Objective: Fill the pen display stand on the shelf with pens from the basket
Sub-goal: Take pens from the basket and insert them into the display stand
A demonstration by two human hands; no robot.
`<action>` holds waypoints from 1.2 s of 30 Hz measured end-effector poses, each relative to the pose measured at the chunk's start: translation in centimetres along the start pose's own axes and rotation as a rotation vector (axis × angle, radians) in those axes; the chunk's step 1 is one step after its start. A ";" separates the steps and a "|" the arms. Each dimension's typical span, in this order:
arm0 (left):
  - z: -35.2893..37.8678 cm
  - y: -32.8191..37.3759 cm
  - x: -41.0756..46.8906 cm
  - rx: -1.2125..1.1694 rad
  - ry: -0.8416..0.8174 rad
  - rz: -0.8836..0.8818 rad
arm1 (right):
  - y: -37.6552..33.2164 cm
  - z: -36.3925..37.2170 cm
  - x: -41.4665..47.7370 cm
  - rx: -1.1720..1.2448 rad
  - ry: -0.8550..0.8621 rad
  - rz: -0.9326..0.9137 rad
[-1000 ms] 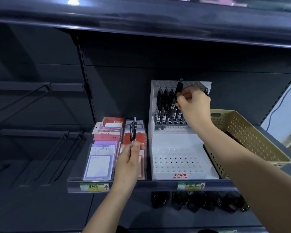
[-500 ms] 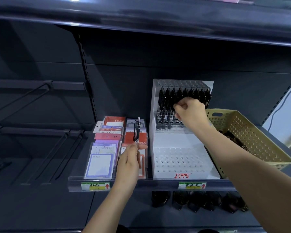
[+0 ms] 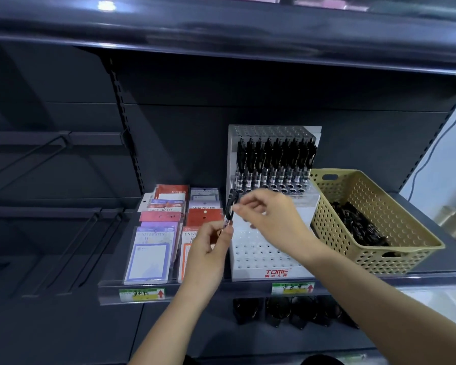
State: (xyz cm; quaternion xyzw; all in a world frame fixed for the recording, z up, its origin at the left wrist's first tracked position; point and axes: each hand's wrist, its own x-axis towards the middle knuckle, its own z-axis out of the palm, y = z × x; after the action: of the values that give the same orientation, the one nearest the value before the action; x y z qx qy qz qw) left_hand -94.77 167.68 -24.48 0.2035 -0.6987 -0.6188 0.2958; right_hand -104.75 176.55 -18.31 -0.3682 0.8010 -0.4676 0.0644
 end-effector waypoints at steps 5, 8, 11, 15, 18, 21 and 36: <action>0.5 -0.3 -0.1 0.061 -0.024 0.014 | 0.1 0.0 -1.0 0.164 -0.015 0.111; 0.7 0.0 0.0 0.078 -0.019 0.015 | 0.1 -0.5 -1.2 0.253 -0.053 0.165; 0.7 0.2 0.1 0.083 -0.022 0.027 | -0.3 -2.0 -0.5 0.231 -0.012 0.153; 0.2 0.1 0.1 0.079 0.012 0.031 | -1.1 -5.4 2.0 0.097 0.262 0.079; 0.2 0.1 0.0 0.081 0.012 0.033 | -1.1 -6.7 3.8 0.055 0.451 0.000; 0.1 0.2 -0.1 0.089 0.001 0.029 | -0.5 -6.5 5.3 -0.026 0.481 -0.030; -0.8 0.1 -0.1 0.112 -0.007 0.031 | 2.5 -3.7 6.6 -0.213 0.337 0.046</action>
State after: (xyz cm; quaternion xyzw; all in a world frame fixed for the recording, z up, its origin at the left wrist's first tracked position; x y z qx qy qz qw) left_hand -94.13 167.16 -24.36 0.2065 -0.7363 -0.5749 0.2911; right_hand -112.53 175.60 -16.64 -0.2711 0.8536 -0.4338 -0.0989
